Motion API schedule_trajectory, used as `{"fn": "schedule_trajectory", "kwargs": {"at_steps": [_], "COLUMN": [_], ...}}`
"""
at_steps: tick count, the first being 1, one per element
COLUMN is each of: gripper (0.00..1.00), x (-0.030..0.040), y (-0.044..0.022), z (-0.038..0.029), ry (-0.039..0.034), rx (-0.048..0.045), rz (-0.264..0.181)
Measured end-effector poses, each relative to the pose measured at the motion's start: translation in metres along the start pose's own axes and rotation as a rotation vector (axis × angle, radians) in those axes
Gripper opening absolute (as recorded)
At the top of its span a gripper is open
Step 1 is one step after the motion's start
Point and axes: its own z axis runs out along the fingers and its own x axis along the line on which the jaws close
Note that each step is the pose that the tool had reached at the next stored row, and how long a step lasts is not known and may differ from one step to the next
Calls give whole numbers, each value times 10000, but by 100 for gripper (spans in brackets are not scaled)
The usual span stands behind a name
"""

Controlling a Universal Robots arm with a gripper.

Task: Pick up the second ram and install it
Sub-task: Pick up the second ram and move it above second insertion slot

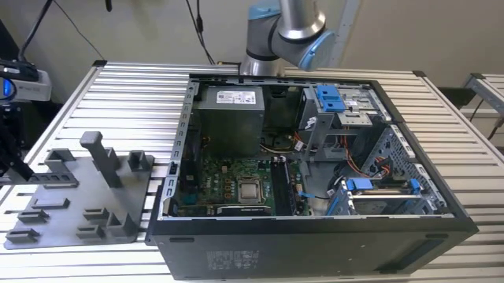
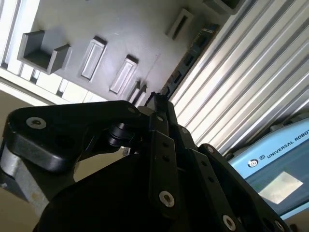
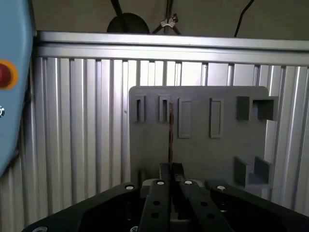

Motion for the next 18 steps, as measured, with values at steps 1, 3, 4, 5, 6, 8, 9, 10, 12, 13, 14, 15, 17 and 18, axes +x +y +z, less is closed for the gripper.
{"fn": "schedule_trajectory", "kwargs": {"at_steps": [1, 3, 4, 5, 6, 8, 9, 10, 12, 13, 14, 15, 17, 18], "gripper": [14, 14, 14, 14, 14, 14, 14, 14, 14, 14, 14, 14, 14, 14], "x": [0, 0, 0, 0, -1, -1, -1, -1, -1, -1, -1, -1, -1, -2], "y": [-1, -1, -1, -1, -2, -2, -2, -3, -3, -3, -3, -4, -4, -4], "z": [-16, -51, -69, -86, -105, -146, -165, -185, -222, -239, -255, -271, -299, -314], "ry": [-1, -1, 0, 0, 0, 1, 0, 0, 0, 0, -1, 0, 0, -1], "rx": [-1, -6, -9, -9, -11, -18, -19, -21, -27, -28, -31, -34, -37, -38], "rz": [10, 23, 27, 31, 34, 37, 38, 40, 41, 41, 42, 42, 42, 42]}}
